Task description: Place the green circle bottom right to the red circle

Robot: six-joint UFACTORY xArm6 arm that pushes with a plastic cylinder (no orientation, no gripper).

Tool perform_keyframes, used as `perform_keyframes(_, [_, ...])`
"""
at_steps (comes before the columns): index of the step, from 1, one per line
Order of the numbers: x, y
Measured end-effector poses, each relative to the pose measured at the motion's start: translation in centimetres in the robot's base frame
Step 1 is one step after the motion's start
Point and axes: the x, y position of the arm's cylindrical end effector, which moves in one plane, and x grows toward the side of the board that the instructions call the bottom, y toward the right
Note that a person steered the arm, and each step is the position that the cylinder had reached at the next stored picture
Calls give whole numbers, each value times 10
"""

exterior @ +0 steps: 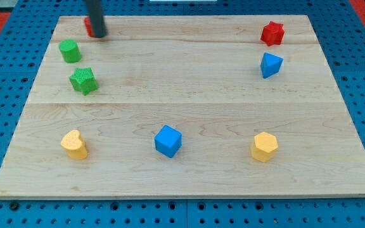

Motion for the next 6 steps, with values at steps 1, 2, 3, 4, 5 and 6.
perform_keyframes(1, [-7, -10])
perform_keyframes(2, [2, -36])
perform_keyframes(3, [12, -92])
perform_keyframes(4, [39, -93])
perform_keyframes(5, [57, -52])
perform_keyframes(6, [57, -18])
